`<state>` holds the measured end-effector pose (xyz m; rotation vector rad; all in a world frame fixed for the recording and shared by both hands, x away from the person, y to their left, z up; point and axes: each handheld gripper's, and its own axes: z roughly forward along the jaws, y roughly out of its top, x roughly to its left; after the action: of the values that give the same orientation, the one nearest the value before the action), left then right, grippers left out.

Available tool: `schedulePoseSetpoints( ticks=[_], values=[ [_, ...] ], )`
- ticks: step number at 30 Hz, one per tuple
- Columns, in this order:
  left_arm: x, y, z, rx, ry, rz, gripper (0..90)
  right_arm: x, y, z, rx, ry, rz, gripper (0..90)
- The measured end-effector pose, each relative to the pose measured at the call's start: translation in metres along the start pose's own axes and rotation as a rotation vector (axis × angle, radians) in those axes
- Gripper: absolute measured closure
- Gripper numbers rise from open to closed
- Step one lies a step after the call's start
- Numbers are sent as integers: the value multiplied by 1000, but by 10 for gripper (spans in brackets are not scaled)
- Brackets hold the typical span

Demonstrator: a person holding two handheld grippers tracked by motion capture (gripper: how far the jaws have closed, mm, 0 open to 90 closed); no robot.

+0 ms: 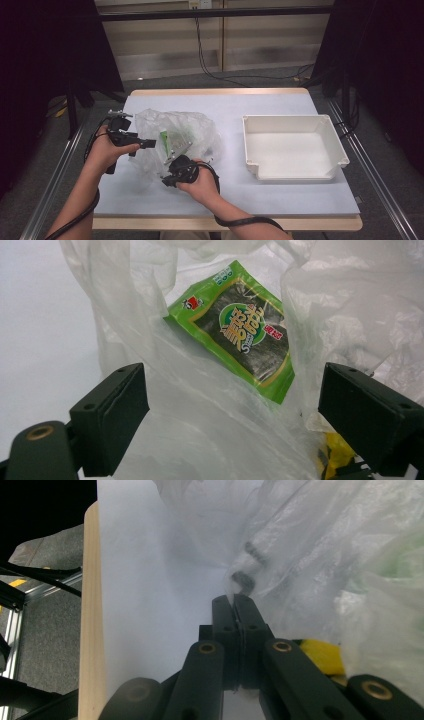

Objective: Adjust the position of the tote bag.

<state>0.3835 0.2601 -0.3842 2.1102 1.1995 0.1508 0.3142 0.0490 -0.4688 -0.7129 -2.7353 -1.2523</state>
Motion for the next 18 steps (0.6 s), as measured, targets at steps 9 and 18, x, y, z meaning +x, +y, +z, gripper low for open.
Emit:
schedulePoseSetpoints(
  ticks=[9, 18],
  values=[
    [-9, -9, 2, -31, -19, 2, 189, 1, 1, -6, 12, -30, -28, 732],
    [-18, -17, 10, -7, -42, 11, 250, 1, 1, -29, 56, -54, -81, 575]
  ],
)
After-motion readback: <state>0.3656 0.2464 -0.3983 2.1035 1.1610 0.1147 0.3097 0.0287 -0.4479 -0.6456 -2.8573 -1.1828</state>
